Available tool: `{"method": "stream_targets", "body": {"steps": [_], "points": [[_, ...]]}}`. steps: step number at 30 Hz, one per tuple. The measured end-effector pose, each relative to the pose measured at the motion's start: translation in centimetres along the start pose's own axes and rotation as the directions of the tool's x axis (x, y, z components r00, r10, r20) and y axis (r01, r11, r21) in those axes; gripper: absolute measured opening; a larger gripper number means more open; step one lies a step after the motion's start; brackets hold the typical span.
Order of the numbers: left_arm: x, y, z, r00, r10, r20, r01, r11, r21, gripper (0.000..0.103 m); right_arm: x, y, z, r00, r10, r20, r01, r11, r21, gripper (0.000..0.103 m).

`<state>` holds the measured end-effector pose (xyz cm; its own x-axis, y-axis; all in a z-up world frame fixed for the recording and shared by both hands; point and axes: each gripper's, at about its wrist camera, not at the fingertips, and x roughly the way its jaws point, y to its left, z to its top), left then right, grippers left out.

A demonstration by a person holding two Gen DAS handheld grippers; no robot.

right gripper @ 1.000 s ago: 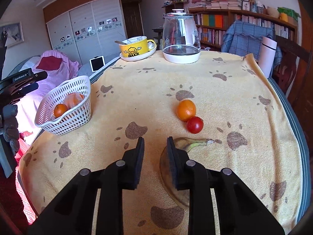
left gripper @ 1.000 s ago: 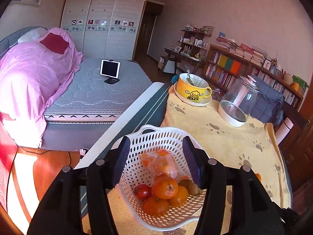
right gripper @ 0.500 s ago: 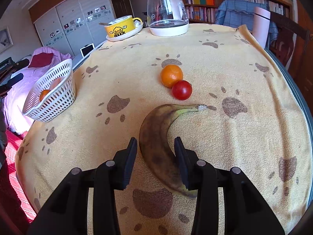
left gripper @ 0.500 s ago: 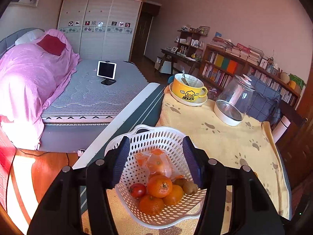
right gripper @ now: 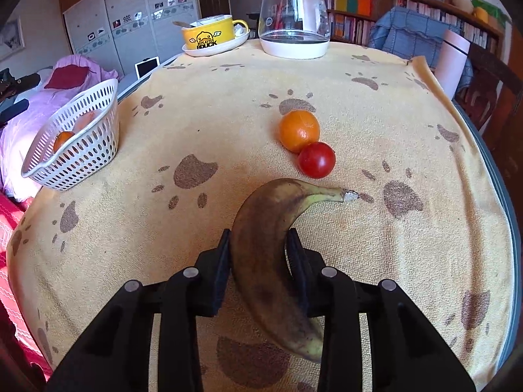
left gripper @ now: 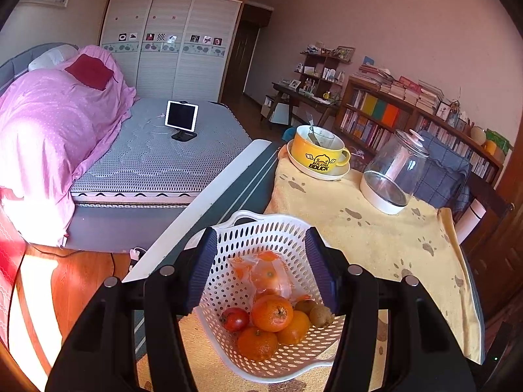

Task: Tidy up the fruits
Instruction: 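Lift the banana with the right tool, then carry the banana over the basket and open the right tool to drop it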

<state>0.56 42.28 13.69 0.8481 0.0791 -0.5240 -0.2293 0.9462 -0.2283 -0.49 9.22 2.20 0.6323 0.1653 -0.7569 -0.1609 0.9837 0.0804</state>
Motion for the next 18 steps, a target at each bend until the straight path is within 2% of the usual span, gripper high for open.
{"method": "stream_targets", "body": {"steps": [4, 9, 14, 18], "points": [[0.0, 0.2, 0.1, 1.000, -0.002, 0.001, 0.002, 1.000, -0.004, 0.058, -1.9, 0.7, 1.1, 0.995, 0.072, 0.072, -0.074, 0.997, 0.027, 0.033], [-0.2, 0.8, 0.4, 1.000, 0.000, 0.009, 0.001, 1.000, -0.021, 0.058, -3.9, 3.4, 3.7, 0.975, 0.168, 0.145, -0.169, 0.986, -0.007, 0.033], [-0.6, 2.0, 1.0, 1.000, 0.006, 0.024, -0.005, 0.999, -0.051, 0.058, -4.1, 7.5, 6.7, 0.954, 0.245, 0.171, -0.235, 0.969, -0.077, 0.032], [-1.0, 2.8, 1.4, 0.997, 0.061, 0.051, -0.058, 0.997, -0.057, 0.058, -3.9, 11.4, 8.6, 0.934, 0.314, 0.171, -0.293, 0.946, -0.138, 0.032]]}}
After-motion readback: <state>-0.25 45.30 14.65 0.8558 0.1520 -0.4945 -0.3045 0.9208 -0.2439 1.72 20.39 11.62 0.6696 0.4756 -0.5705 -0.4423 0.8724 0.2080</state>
